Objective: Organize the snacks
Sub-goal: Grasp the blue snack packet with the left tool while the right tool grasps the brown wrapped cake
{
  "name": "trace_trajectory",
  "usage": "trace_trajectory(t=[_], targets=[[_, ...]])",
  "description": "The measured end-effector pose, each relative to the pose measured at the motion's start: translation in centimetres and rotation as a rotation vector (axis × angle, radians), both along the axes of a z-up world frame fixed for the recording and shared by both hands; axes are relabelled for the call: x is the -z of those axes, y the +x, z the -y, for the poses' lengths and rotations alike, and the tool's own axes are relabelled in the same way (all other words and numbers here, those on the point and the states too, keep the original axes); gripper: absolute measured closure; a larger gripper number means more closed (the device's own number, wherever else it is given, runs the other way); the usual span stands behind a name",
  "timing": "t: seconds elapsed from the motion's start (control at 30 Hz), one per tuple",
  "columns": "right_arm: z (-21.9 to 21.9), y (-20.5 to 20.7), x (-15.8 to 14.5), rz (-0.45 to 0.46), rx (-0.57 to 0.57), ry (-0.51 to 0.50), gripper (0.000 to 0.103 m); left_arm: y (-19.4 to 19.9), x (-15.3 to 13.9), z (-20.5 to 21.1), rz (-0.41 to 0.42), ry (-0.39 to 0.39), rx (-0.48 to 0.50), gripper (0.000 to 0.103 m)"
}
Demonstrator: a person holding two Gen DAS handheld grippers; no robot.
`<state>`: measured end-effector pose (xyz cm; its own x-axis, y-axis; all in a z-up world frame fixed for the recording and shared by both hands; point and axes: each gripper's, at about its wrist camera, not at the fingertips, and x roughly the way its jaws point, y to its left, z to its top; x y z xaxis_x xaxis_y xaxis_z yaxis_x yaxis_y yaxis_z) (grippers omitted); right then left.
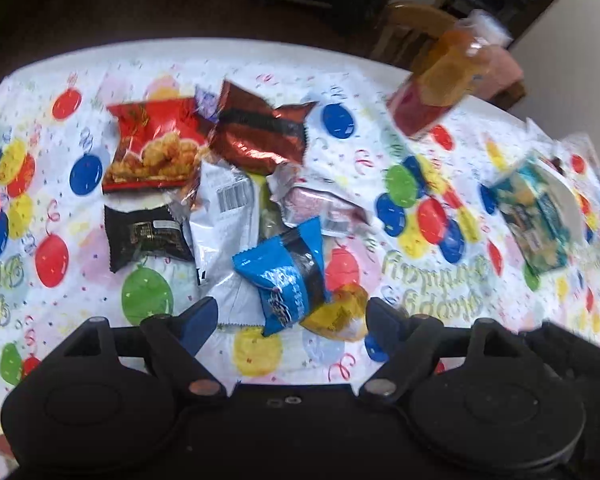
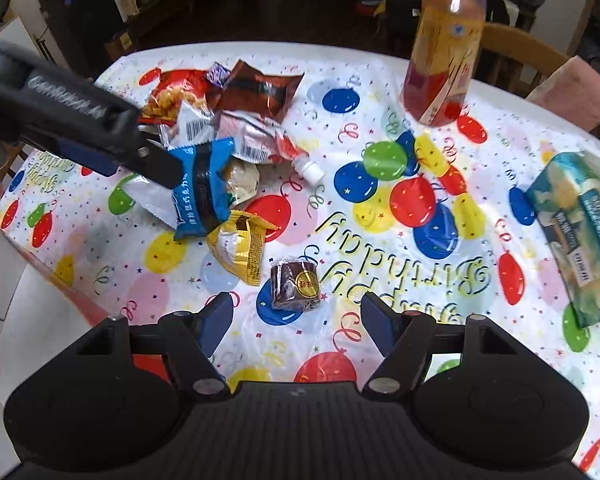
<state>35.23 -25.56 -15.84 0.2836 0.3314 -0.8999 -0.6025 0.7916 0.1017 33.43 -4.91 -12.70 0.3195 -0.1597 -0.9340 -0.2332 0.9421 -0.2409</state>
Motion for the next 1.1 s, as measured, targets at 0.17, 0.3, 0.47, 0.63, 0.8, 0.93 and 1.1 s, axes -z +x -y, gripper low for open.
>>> trace_trajectory(t=[0.17, 0.3, 0.47, 0.63, 0.8, 0.93, 1.1], targets=[[-0.5, 0.6, 1.5, -0.022, -0.016, 0.001, 0.032, 1.7, 1.5, 0.6, -0.032, -0.005, -0.032, 0.023], [-0.7, 1.3, 2.7, -0.032, -0.014, -0.003, 0.037, 2.4, 2.4, 1.3, -0.049, 0.008, -0.048, 0.025], [-1.0, 2.1, 3.4, -0.052, 0.001, 0.021, 0.042, 2.8, 3.3, 1.6, -0.064, 0.026, -0.061, 0.031], [-1.6, 2.2, 4.2, -0.052, 0.004, 0.007, 0.049, 3.2, 3.6, 1.5, -0.065, 0.035, -0.077, 0.036], [-1.6, 2.4, 4.4, -0.050, 0.017, 0.009, 0.063, 3.2, 3.9, 1.1, -0.070, 0.026, -0.085, 0.050], [-1.5, 2.4, 4.4, -0.051, 0.028, 0.006, 0.068, 2.9, 3.9, 0.8, -0.066, 0.011, -0.091, 0.055], [-1.4, 2.0, 4.0, -0.045, 0.047, 0.012, 0.069, 2.4, 3.7, 0.3, -0.057, -0.001, -0.097, 0.060]])
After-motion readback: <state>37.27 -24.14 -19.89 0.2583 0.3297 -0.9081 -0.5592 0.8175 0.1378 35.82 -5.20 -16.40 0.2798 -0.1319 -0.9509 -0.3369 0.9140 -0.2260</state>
